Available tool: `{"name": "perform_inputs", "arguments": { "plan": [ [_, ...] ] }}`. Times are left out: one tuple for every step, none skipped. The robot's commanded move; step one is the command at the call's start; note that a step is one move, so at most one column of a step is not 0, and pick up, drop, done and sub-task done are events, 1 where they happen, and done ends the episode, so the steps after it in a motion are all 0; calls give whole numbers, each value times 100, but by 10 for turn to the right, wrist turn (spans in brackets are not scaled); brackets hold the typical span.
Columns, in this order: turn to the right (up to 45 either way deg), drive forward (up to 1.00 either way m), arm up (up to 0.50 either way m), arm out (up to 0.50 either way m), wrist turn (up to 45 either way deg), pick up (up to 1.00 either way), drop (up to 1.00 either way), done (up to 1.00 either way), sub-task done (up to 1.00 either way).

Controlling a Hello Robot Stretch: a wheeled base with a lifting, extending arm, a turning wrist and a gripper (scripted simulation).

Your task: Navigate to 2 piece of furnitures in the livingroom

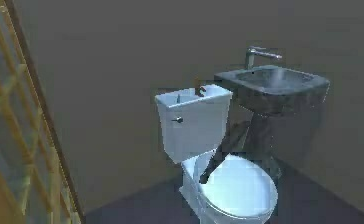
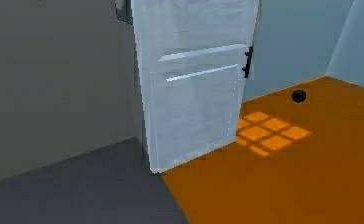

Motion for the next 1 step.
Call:
{"name": "perform_inputs", "arguments": {
  "plan": [
    [-450,0,0,0,0,0,0,0,0]
  ]
}}
